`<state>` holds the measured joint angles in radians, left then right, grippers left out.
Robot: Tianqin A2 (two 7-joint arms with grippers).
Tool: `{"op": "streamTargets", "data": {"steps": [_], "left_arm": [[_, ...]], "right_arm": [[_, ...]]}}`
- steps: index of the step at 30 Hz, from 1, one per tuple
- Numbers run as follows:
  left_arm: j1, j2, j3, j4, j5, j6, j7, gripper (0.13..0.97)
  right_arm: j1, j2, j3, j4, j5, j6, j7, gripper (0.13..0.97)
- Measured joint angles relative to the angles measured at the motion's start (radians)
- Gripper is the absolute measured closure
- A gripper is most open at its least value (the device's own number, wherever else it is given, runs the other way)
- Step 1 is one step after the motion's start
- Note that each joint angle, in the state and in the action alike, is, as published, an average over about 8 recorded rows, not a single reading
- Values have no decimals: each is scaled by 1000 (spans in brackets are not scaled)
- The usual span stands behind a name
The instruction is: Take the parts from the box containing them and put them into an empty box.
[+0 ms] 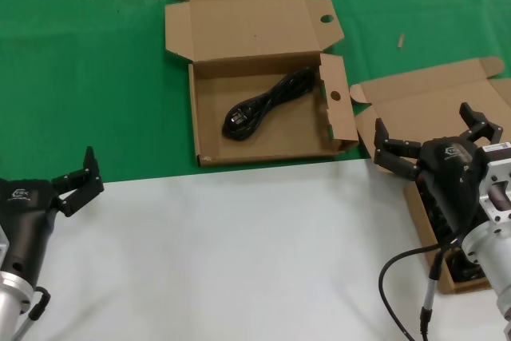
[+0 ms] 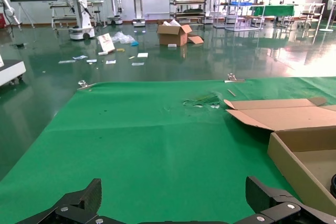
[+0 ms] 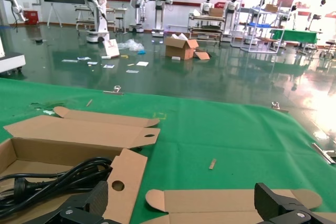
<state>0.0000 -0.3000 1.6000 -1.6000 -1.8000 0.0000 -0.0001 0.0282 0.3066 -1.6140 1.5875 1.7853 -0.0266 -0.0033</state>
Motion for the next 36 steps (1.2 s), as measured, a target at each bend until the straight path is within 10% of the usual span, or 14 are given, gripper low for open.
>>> {"op": "streamTargets", "data": {"steps": [36], "left_arm": [[0, 0, 0, 0, 0, 0, 0, 132]], "right_arm": [[0, 0, 0, 0, 0, 0, 0, 129]]}}
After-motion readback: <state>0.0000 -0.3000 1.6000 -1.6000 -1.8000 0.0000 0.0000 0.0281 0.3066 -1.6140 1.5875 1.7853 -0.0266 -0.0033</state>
